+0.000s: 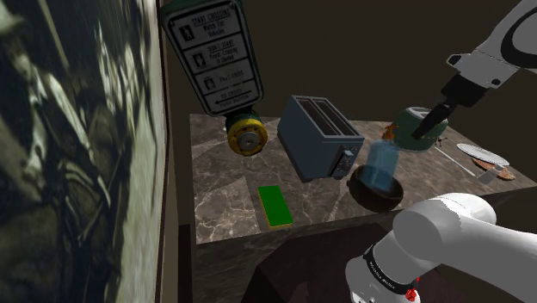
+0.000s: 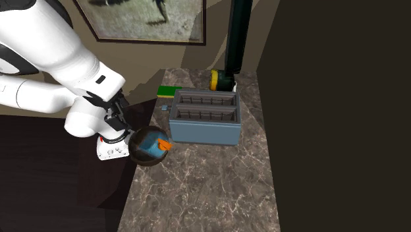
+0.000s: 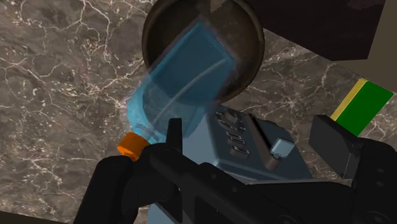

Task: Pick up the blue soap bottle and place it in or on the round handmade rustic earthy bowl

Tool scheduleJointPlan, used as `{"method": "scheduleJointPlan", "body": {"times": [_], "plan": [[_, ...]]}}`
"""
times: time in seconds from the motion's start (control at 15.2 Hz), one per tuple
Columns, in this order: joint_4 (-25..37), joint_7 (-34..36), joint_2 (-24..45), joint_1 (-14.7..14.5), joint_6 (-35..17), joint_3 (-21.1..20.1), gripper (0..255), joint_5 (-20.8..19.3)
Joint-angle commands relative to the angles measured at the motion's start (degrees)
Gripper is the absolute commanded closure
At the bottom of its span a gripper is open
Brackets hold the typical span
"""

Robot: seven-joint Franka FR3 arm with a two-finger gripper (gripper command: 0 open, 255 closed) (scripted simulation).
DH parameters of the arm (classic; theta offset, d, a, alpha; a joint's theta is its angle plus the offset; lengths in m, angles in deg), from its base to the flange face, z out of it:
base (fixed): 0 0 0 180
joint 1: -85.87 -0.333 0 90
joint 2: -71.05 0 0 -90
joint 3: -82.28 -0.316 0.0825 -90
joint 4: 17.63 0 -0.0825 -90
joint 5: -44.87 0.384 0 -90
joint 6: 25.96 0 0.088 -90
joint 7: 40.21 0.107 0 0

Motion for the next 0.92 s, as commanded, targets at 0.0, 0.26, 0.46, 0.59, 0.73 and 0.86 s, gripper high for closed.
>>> {"method": "scheduleJointPlan", "body": {"times": [0.0, 0.26, 0.46, 0.59, 0.73, 0.86], "plan": [[0.0, 0.0, 0.0, 0.0, 0.0, 0.0, 0, 0.0], [7.0, -0.2, 2.5, -0.7, 4.4, -0.8, 0, 0.9], [8.9, -0.3, 3.2, -0.8, 5.6, -1.0, 0, 1.2], [8.9, -0.3, 3.2, -0.8, 5.6, -1.0, 0, 1.2], [8.9, -0.3, 3.2, -0.8, 5.6, -1.0, 0, 1.2], [8.9, -0.3, 3.2, -0.8, 5.6, -1.0, 0, 1.2]]}}
